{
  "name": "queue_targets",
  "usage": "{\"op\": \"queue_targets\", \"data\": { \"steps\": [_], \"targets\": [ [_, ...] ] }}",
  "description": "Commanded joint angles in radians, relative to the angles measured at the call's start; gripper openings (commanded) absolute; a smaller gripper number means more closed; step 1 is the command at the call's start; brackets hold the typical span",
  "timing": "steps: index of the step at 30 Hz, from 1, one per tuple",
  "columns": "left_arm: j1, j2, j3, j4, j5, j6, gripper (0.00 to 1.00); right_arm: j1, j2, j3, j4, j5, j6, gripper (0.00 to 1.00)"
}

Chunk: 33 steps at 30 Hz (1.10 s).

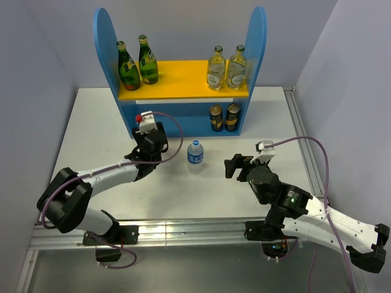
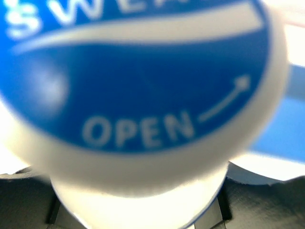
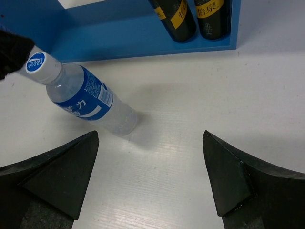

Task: Place and organize the beverage onto the shelf

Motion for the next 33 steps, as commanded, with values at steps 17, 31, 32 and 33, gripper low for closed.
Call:
{"op": "queue_targets", "data": {
  "steps": [17,31,32,33],
  "targets": [
    [0.235,0.267,0.253,0.233,0.171,0.117,0.00,0.004,0.028,0.005,0.013,0.020,-0.002,0.96],
    [0.296,0.381,0.334,0.265,0.199,0.120,0.00,0.006,0.061,0.013,0.015,0.030,-0.002,0.96],
    [0.298,0.385,0.337,0.265,0.196,0.126,0.00,0.006,0.063,0.013,0.015,0.030,-0.002,0.96],
    [0.299,0.393,0.348,0.262,0.190,0.126,0.00,0.004,0.066,0.015,0.015,0.030,-0.002,0.96]
  ]
}}
